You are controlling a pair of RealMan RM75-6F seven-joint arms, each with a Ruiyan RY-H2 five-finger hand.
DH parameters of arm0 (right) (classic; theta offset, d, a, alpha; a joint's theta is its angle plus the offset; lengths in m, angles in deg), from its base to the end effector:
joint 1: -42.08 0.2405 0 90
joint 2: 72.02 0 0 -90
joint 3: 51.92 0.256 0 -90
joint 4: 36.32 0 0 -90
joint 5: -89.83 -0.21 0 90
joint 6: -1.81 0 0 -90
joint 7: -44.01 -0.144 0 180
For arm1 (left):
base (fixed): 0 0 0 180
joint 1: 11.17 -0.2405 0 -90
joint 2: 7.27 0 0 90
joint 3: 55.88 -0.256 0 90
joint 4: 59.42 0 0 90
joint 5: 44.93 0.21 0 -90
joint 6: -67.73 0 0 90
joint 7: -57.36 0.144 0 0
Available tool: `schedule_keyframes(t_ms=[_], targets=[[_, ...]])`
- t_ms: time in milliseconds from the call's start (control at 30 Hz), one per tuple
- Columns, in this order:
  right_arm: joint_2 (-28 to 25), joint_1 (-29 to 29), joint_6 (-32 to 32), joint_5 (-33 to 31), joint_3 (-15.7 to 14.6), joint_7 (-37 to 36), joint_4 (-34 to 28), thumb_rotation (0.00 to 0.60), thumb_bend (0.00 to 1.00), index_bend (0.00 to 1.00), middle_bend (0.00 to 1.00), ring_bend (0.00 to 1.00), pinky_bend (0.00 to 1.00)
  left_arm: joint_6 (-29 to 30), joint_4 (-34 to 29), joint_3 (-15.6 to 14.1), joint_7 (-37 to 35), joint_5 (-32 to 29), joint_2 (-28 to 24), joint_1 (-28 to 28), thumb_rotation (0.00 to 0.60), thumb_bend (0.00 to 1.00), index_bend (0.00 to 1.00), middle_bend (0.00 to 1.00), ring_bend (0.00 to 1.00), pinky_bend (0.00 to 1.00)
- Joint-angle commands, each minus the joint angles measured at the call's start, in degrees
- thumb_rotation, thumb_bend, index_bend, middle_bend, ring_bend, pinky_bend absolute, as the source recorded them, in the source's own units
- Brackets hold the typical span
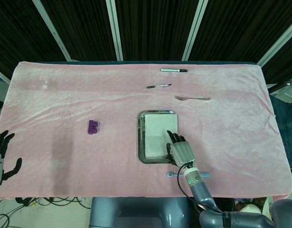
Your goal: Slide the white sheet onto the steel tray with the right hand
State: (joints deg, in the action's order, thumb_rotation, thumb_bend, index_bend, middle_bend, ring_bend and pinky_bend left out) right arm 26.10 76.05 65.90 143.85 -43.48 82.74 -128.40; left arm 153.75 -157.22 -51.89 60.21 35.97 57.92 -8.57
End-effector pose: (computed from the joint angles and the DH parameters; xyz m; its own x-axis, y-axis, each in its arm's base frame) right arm -0.1538 -0.2774 -0.0596 0.4338 -0.3491 0.8306 -0.8991 -0.2285 0.3735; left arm -0.3066 0.1710 0.1536 0.3291 -0.0079 0.9442 0.9393 0.1058 -0.3265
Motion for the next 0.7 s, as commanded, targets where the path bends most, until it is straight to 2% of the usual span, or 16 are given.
schedule_keyframes(t_ms=[33, 700], targets=[[0.40, 0.12, 0.32, 0.03, 0.12, -0.22, 0.24, 0.600, 0.41, 0.68, 0.04, 0.10, 0.18, -0.03, 0.00, -0.01, 0.02, 0.00, 0.00, 0.02, 0.600, 0.41, 0.12, 0.03, 0.00, 0.03], [2.00, 1.01, 0.54, 1.33, -0.13, -1.64, 2.55, 0.600, 0.41, 0.68, 0.04, 0.10, 0.18, -0.33, -0.06, 0.07, -0.15, -0.27, -0.09, 0.18, 0.600, 0.41, 0.12, 0.03, 0.00, 0.03]])
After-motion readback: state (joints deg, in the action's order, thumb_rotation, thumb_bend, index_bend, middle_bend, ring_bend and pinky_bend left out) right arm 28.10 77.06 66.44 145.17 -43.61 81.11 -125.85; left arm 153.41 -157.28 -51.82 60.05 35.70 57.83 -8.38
